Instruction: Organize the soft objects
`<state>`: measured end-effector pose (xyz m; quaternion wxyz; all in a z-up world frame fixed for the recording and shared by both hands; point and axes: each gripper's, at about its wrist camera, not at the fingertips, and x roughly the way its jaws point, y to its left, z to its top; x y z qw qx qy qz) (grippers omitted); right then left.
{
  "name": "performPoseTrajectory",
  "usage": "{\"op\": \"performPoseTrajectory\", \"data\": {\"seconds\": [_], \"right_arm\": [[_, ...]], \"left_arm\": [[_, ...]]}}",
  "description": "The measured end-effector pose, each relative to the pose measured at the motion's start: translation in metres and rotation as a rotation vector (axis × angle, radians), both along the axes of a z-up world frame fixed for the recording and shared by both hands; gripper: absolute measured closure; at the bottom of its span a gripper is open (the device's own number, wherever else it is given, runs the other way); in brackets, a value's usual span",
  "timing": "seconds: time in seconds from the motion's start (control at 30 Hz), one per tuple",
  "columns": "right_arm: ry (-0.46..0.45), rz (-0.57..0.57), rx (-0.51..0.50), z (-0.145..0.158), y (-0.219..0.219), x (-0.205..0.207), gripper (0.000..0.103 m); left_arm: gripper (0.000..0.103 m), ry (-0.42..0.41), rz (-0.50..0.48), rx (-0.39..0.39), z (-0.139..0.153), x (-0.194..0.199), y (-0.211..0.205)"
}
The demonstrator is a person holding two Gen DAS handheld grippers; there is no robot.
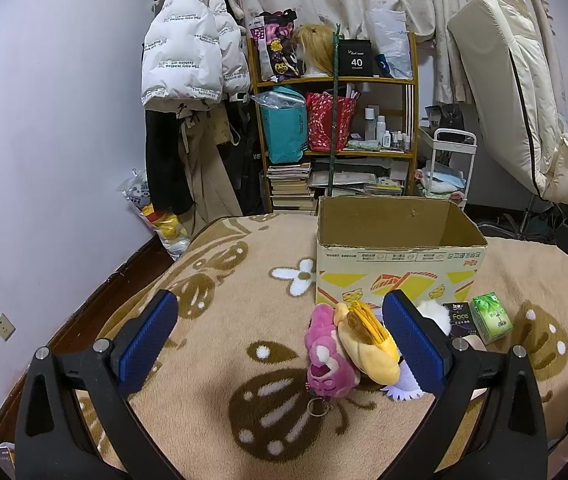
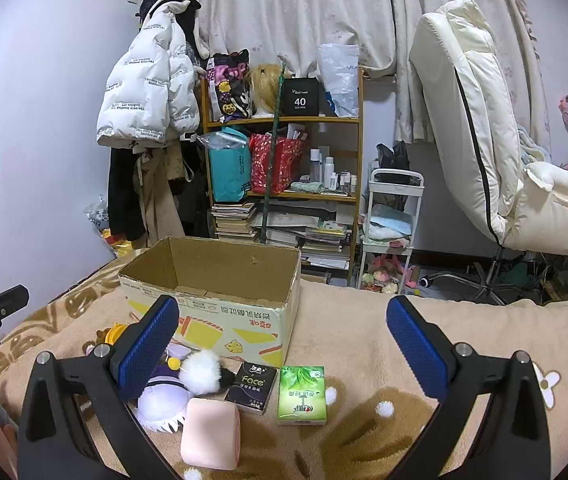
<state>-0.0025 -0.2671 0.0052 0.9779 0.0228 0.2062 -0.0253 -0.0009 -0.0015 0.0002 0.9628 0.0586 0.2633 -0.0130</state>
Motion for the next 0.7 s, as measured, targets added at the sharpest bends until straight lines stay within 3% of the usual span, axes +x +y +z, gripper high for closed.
{"op": "performPoseTrajectory", "data": {"seconds": [0.7], "right_arm": [[0.005, -0.009, 0.001, -0.0038, -0.0001, 0.0025, 0.0]], "left_arm": [[0.002, 0.0, 0.0, -0.002, 0.001, 0.0018, 0.0028]]}}
